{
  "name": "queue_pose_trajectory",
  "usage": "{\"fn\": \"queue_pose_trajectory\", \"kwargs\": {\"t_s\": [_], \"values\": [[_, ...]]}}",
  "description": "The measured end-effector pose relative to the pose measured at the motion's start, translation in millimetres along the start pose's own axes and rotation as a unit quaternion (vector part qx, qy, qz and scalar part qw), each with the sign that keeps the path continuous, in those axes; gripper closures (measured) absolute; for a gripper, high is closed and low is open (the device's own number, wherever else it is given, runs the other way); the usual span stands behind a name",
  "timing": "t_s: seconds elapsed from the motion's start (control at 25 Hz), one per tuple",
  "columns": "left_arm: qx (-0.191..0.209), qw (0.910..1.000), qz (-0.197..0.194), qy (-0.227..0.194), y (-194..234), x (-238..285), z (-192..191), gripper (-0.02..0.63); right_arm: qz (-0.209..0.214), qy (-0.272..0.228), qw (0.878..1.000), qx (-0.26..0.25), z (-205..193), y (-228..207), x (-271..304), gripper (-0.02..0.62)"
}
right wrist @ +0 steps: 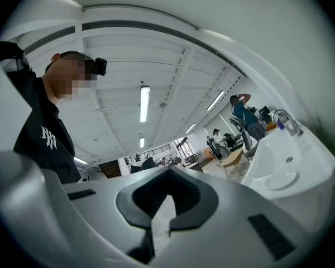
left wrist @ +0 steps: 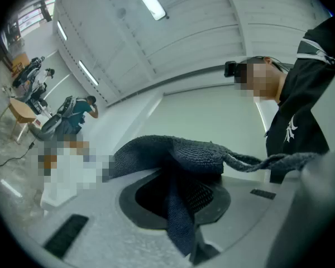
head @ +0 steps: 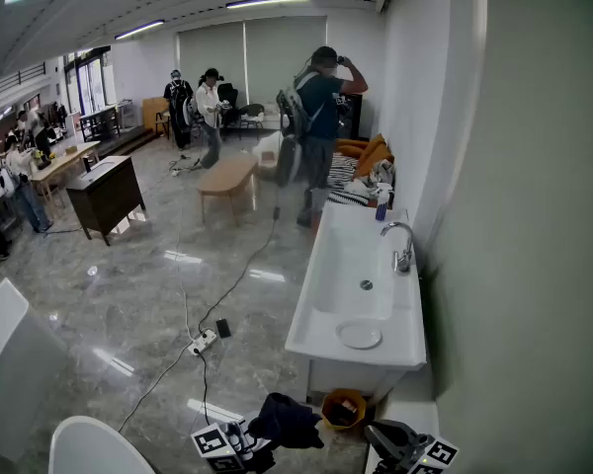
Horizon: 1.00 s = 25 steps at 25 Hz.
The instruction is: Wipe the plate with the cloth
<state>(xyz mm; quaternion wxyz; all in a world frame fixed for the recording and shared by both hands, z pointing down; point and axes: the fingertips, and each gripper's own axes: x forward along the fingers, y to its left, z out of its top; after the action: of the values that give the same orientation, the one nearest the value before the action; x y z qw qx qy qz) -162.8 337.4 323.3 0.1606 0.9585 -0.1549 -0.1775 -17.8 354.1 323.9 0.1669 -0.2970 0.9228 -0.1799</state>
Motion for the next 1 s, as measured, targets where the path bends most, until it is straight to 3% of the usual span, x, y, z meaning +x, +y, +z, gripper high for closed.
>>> {"fn": "queue_pose_trajectory", "kwargs": {"t_s": [0.44, 0.68, 0.88, 1.0], "values": [[0.004, 0.9998, -0.017, -0.005, -9.3, -4.5, 4.2, 0.566, -0.002, -0.011, 1.000, -0.002, 2.3, 8.6, -1.7, 0.591], [-0.015, 0.9998, -0.014, 0.007, -13.1, -20.7, -9.4, 0.566, -0.015, -0.007, 1.000, 0.003, -12.9, 21.0, -10.0, 0.591], [0.012, 0.9995, -0.016, 0.025, 4.2, -16.0, -13.8, 0.566, -0.011, -0.011, 1.000, -0.001, -7.8, 15.9, 1.0, 0.590], [0.021, 0.9987, -0.015, 0.044, 10.3, -18.2, -22.1, 0.566, -0.032, -0.018, 0.999, -0.011, -12.0, 14.3, 2.6, 0.589]]}}
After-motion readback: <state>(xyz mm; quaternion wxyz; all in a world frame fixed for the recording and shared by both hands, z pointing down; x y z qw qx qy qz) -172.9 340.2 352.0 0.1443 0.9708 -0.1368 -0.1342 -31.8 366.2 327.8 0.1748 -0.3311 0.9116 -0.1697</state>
